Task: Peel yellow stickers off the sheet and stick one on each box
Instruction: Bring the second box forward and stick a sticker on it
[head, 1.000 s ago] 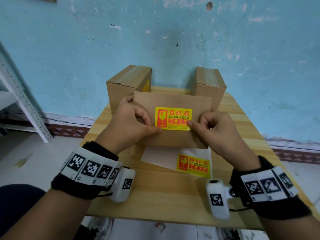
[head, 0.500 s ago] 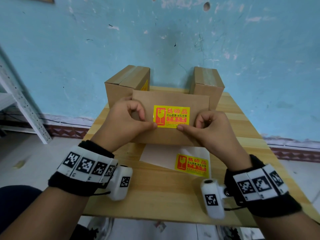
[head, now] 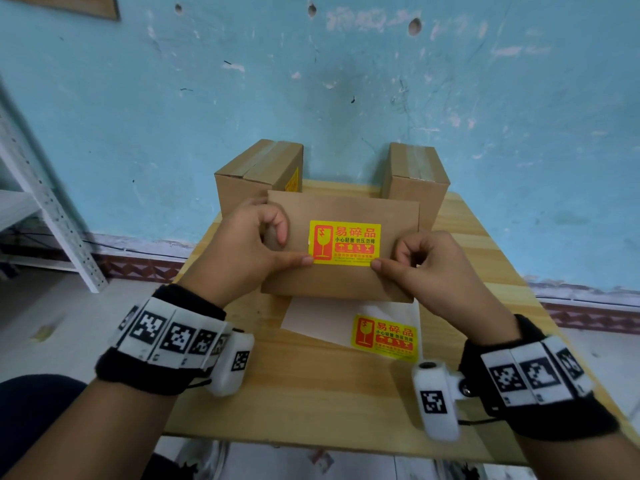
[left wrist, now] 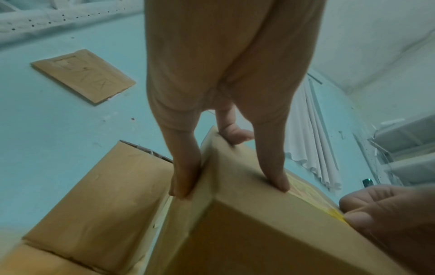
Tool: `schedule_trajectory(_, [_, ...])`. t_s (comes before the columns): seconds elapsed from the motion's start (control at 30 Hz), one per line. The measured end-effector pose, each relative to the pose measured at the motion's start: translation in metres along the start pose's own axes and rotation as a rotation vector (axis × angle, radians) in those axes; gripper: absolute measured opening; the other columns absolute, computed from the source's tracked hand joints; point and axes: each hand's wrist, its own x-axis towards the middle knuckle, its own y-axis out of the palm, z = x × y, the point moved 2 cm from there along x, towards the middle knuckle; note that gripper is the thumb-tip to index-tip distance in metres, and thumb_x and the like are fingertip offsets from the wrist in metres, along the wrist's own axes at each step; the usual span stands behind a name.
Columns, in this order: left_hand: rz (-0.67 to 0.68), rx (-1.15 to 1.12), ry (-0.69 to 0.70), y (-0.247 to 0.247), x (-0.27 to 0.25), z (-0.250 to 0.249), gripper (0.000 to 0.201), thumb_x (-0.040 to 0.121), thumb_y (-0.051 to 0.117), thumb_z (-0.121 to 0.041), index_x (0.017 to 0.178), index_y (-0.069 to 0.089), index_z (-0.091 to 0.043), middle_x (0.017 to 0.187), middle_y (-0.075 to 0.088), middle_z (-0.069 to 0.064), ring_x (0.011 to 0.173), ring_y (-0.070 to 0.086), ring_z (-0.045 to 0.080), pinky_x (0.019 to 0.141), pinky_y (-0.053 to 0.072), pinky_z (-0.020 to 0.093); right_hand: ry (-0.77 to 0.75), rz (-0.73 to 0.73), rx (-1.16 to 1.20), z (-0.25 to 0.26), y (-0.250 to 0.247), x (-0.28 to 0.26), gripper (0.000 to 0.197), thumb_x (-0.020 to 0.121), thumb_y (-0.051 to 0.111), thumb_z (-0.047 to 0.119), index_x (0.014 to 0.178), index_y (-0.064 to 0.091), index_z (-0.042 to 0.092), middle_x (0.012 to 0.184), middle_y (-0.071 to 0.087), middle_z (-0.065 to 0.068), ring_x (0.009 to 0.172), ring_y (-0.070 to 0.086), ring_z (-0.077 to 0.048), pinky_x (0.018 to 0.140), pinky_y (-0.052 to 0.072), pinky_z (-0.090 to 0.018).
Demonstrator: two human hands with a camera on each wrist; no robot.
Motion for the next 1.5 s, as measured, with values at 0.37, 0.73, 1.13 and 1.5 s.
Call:
schedule_trajectory(0.37, [-0.275, 0.038, -0.131, 0.010, -0.005, -0.030, 0.097, 0.045, 0.086, -0.068, 0.108, 0.027, -0.024, 0.119, 0.047, 0.001, 0.112, 0.054, 0.018, 0.092, 0.052, 0.038, 0.044, -0.279, 0.029, 0.023, 0.000, -0.011, 0.069, 0.065, 0.086, 0.053, 0.038, 0.036, 0.013, 0.035, 0.035, 0.003, 0.039, 0.036, -0.012, 0.052, 0.036, -0.025])
schedule_trajectory(0.73, [0.003, 0.026, -0.065, 0.001, 0.002, -0.021, 0.054, 0.066, 0.085, -0.042, 0.117, 0.065, -0.040, 0.125, 0.040, 0.003, 0.110, 0.046, 0.013, 0.082, 0.039, 0.004, 0.041, -0.196, 0.012, 0.015, -0.010, -0.006, 0.067, 0.072, 0.087, 0.038, 0.038, 0.033, 0.017, 0.035, 0.030, 0.009, 0.038, 0.029, -0.010, 0.046, 0.029, -0.025])
schedule_trajectory(1.13, [0.170, 0.097, -0.113, -0.004, -0.001, -0.017, 0.096, 0.057, 0.095, -0.029, 0.132, 0.037, -0.047, 0.124, 0.032, -0.004, 0.106, 0.049, 0.012, 0.078, 0.042, 0.013, 0.068, -0.122, -0.044, 0.010, -0.016, -0.003, 0.063, 0.076, 0.084, 0.034, 0.040, 0.039, 0.009, 0.033, 0.028, 0.009, 0.038, 0.028, -0.009, 0.046, 0.029, -0.021])
schedule_trajectory(1.5, [0.157, 0.176, -0.083, -0.004, 0.000, -0.013, 0.092, 0.053, 0.097, -0.027, 0.121, 0.036, -0.043, 0.124, 0.036, -0.005, 0.103, 0.047, 0.012, 0.068, 0.037, 0.011, 0.029, -0.065, -0.081, 0.011, -0.015, -0.002, 0.065, 0.074, 0.082, 0.044, 0.045, 0.051, -0.004, 0.038, 0.045, -0.009, 0.042, 0.040, -0.015, 0.048, 0.035, -0.028])
